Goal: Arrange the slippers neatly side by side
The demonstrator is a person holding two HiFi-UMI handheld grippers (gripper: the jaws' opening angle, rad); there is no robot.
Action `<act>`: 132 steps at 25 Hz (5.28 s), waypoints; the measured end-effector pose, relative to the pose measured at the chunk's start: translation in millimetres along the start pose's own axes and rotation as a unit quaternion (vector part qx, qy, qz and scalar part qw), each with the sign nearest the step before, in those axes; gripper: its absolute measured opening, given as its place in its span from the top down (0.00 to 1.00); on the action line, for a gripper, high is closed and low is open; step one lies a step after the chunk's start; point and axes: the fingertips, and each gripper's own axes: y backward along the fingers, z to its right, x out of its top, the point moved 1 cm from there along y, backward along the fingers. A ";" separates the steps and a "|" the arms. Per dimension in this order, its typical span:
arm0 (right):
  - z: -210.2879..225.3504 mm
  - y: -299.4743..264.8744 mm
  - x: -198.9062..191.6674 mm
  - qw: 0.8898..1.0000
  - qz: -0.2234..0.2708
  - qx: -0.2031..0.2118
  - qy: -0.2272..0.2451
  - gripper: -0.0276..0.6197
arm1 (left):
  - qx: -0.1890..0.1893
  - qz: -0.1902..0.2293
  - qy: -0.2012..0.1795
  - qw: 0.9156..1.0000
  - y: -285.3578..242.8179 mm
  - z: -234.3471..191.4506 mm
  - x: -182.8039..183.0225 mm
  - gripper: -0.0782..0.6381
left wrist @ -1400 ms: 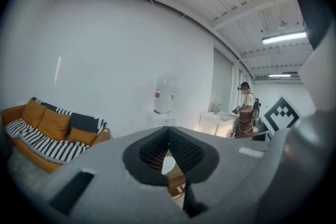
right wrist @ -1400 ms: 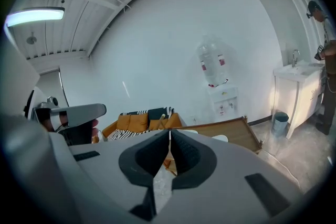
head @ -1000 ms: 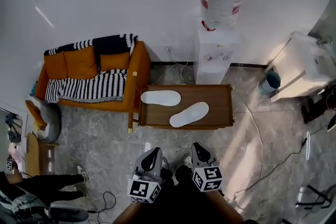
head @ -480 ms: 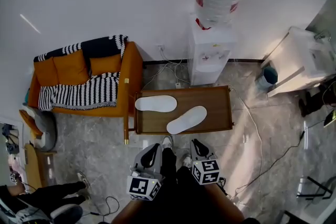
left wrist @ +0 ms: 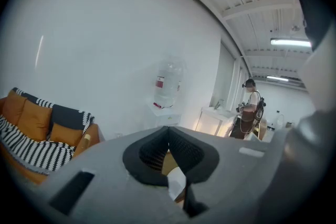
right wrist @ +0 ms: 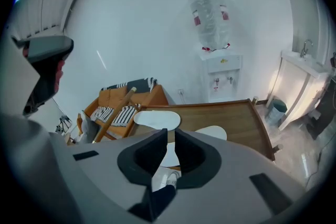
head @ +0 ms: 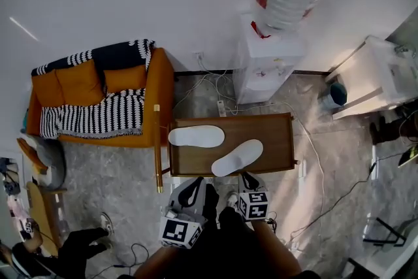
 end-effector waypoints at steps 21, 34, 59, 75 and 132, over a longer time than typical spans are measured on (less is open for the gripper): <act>68.4 -131.5 -83.3 0.979 -0.170 -0.109 -0.001 0.84 | -0.026 -0.047 0.018 0.998 -40.2 -43.8 -16.9 0.87; 59.6 -113.8 -63.9 0.980 -0.156 -0.116 0.036 0.93 | -0.043 -0.034 0.029 0.998 -41.5 -61.5 -13.9 0.87; 71.9 -88.3 5.9 0.968 -0.113 -0.013 0.223 0.93 | -0.016 0.005 0.032 0.999 -60.6 -42.2 13.5 0.87; 107.1 -109.3 -1.4 0.939 -0.127 0.052 0.316 0.93 | 0.010 -0.004 0.037 0.999 -90.9 -9.2 9.1 0.87; 99.1 -68.5 75.1 0.987 -0.009 0.034 0.156 0.94 | 0.036 -0.008 0.014 0.999 -101.4 -33.6 10.7 0.87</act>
